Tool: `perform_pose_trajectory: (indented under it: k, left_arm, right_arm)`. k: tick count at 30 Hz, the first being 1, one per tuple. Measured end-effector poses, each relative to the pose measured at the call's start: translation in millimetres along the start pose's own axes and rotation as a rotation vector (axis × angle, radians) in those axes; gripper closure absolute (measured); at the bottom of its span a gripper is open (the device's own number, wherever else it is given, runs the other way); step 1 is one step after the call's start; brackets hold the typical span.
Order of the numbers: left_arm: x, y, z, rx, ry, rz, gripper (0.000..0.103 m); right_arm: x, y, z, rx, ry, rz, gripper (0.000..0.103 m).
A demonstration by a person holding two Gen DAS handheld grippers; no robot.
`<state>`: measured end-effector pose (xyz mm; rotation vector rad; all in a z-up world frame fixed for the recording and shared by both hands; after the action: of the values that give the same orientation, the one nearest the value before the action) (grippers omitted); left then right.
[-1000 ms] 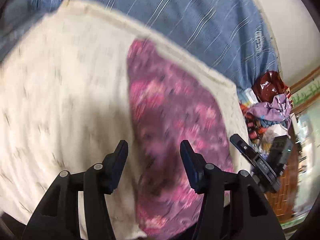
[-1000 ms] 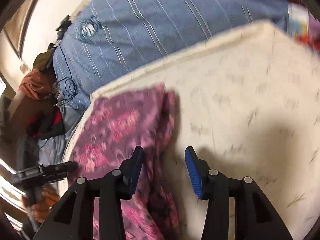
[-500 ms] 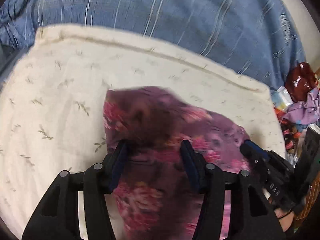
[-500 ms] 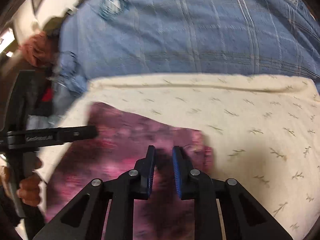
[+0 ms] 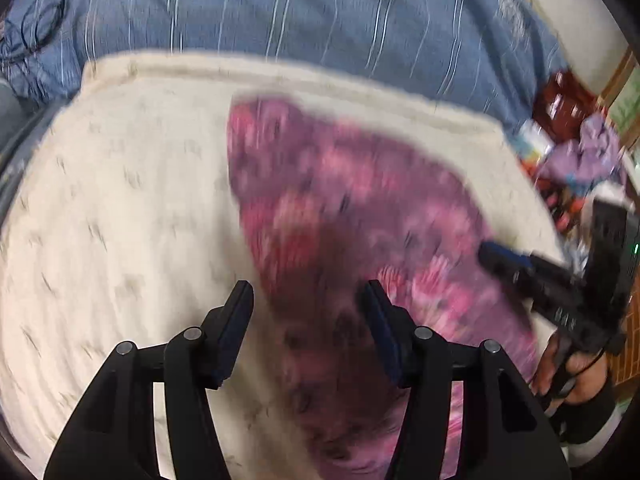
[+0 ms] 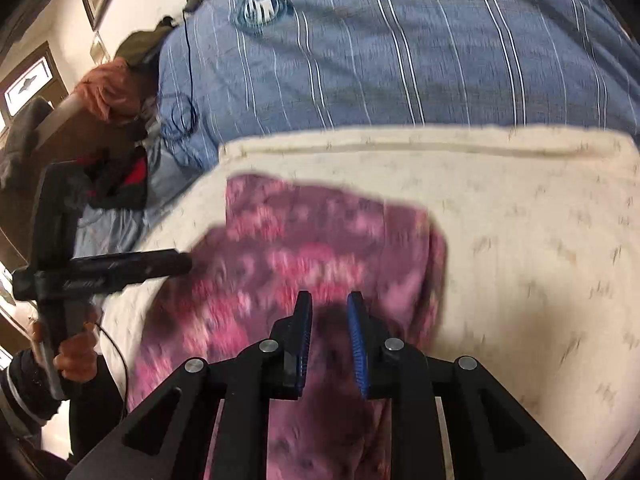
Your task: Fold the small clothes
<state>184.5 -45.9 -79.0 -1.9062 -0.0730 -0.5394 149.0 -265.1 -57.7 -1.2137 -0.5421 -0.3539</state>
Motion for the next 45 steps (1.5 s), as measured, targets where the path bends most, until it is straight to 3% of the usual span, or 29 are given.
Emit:
perform_pose_trajectory:
  k: [5, 8, 11, 13, 17, 19, 22, 25, 28, 29, 31, 35, 37, 40, 45]
  left_arm:
    - [1, 0, 3, 0.008, -0.028, 0.004, 0.042]
    - [-8, -17, -2, -0.016, -0.022, 0.007, 0.043]
    - [-34, -36, -11, -0.069, 0.011, 0.004, 0.042]
    - [-52, -39, -16, -0.099, 0.017, 0.018, 0.035]
    - [-76, -8, -17, -0.093, -0.013, 0.099, 0.026]
    - [-78, -4, -18, -0.092, -0.018, 0.062, 0.022]
    - [-78, -8, -21, -0.058, -0.008, 0.068, 0.022]
    - [-82, -17, -16, -0.097, -0.04, 0.084, 0.022]
    - [-90, -35, -7, -0.095, -0.058, 0.045, 0.023]
    - [-92, -40, -5, -0.086, -0.06, 0.03, 0.023]
    - [-96, -46, -1, -0.057, -0.062, 0.003, 0.022]
    - [-106, -57, 4, 0.081, -0.059, -0.042, 0.022]
    - [-111, -60, 5, 0.138, -0.057, -0.068, 0.021]
    - [-120, -63, 6, 0.195, -0.048, -0.102, 0.021]
    - [-133, -66, 4, 0.22, -0.039, -0.161, 0.021]
  right_arm:
    - [-5, -3, -10, 0.012, 0.072, -0.025, 0.09]
    - [-8, -19, -6, 0.01, 0.105, -0.014, 0.084]
    - [-25, -40, 2, 0.022, 0.103, -0.01, 0.07]
    - [-40, -47, 2, 0.027, 0.13, -0.002, 0.055]
    - [-65, -41, -7, -0.044, 0.145, 0.017, 0.054]
    - [-74, -33, -16, -0.044, 0.168, 0.0, 0.049]
    - [-76, -34, -20, -0.02, 0.227, -0.022, 0.048]
    - [-75, -43, -15, -0.06, 0.225, -0.007, 0.044]
    - [-77, -55, -6, -0.118, 0.219, 0.009, 0.044]
    - [-78, -58, -4, -0.135, 0.218, 0.016, 0.043]
    - [-81, -65, 2, -0.204, 0.22, 0.035, 0.029]
    - [-86, -75, 14, -0.324, 0.209, 0.056, 0.018]
    - [-87, -84, 24, -0.36, 0.194, 0.038, 0.006]
    - [-90, -94, 35, -0.393, 0.16, 0.002, 0.004]
    - [-95, -100, 54, -0.493, 0.064, -0.016, 0.004]
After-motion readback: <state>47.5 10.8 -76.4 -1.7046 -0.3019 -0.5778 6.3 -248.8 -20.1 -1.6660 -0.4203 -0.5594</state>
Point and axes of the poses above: each gripper's, at about its wrist camera, not at the fingertips, and y roughly the way its jaws point, z to its left, x to its top, the point moved 4 cm from there along y, roughly the way its jaws point, and after that the axes turned 8 degrees about z, right-handed, at the moved point
